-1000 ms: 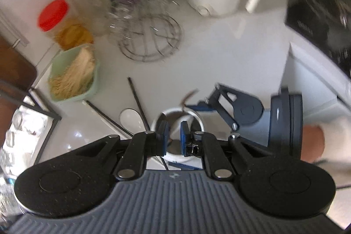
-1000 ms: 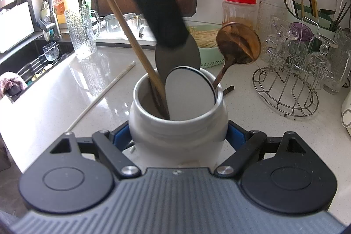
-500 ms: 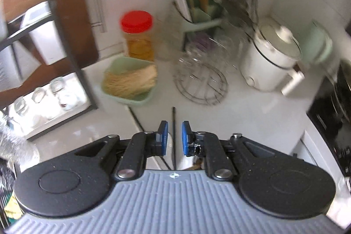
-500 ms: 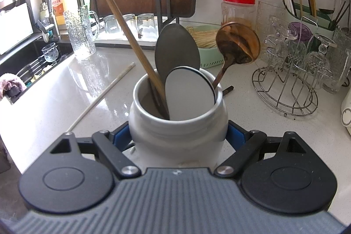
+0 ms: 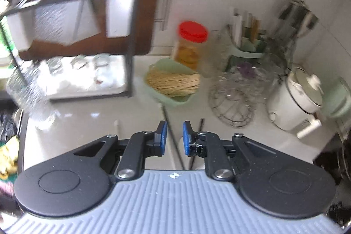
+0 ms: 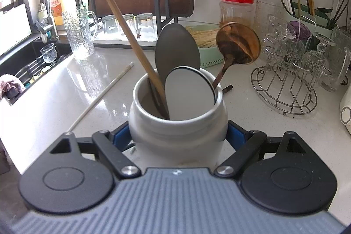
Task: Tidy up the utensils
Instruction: 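Move the left tool back to the white stick on the counter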
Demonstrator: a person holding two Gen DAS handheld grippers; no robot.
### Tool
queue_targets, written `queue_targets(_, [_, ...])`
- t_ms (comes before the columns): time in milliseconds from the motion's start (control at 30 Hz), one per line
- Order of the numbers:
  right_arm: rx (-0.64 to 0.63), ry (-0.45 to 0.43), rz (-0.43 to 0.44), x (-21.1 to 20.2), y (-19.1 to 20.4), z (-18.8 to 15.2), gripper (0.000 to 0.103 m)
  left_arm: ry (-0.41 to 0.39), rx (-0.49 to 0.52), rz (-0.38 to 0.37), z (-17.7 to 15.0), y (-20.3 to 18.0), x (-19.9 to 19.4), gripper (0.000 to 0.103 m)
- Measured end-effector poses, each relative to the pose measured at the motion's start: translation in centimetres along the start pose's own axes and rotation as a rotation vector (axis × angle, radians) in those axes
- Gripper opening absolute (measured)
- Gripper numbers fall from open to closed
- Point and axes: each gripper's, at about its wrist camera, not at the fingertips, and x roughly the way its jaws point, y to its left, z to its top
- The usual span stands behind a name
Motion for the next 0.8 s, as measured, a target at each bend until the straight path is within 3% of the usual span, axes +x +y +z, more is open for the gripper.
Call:
queue_targets(200, [-0.018,0.007,0.026,-0.2,-0.3,0.0,0.091,-0.004,-0.124,0.069,-3.2,2.6,0.4,0.020])
queue_targets(433, [-0.039,0.016,0.054,-0.3,-0.5,-0.1,0.091,0.021,-0.201,0.143,-7.2,4.3,1.8,0.021])
queue_targets(800, [-0.024,0.064,0.027,-0.1,-0.1,0.6,0.091,0.109,-0.273,0.158,-9.4,7.7,7.7,0.021])
